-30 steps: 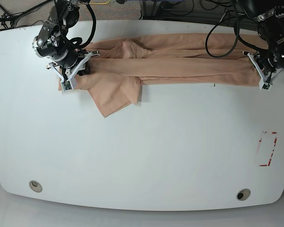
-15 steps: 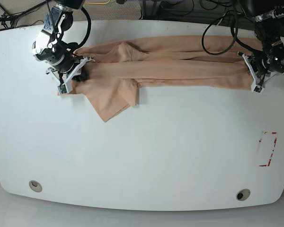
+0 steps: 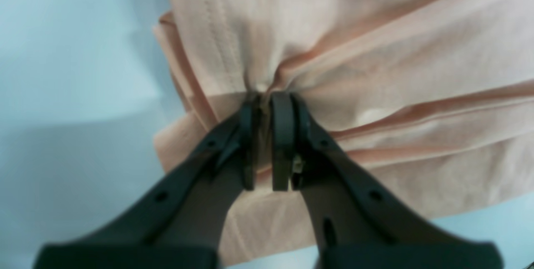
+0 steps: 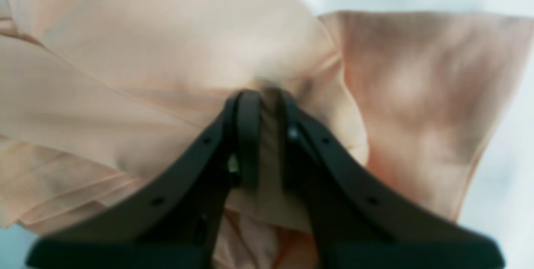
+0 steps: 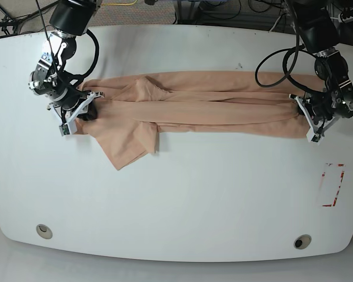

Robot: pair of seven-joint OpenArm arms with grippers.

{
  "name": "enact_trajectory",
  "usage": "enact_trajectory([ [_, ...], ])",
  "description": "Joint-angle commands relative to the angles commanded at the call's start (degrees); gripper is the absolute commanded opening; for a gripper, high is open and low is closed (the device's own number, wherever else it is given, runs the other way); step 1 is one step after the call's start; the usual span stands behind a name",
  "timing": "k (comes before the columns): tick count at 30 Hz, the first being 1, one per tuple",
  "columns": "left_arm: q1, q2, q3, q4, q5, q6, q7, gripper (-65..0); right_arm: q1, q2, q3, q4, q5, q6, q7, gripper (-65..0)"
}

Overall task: Fold the T-shirt properly
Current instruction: 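Lower the folded hem onto the shirt with both grippers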

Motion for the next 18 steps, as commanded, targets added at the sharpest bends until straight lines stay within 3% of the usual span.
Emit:
enact_trajectory([
  [7,-0.18,0.0,0.0,0.0,-0.09,0.0,1.58,-60.0,3.87,-2.37,4.31,8.09,0.0,0.0,-7.38,-56.8],
  [10,-0.09,0.0,0.0,0.0,-0.09,0.0,1.58,-60.0,5.89,-2.64,4.4,8.7,0.0,0.0,-9.05,-52.8],
  [12,-0.09,0.18,0.0,0.0,-0.09,0.0,1.58,-60.0,7.65,-2.73,4.31,8.53,0.0,0.0,-9.58,-47.2],
  [15,-0.09,0.18,-0.09,0.0,-0.09,0.0,1.58,-60.0,10.11,-3.16,4.22,6.68,-0.09,0.0,-9.58,-33.1],
  [16,0.0,0.18,-0.09,0.0,-0.09,0.0,1.58,-60.0,11.43,-3.16,4.22,4.48,0.0,0.0,-9.58,-25.0],
  [18,0.0,0.18,-0.09,0.0,-0.09,0.0,1.58,-60.0,13.27,-3.34,3.78,1.58,-0.44,0.0,-9.32,-18.4],
])
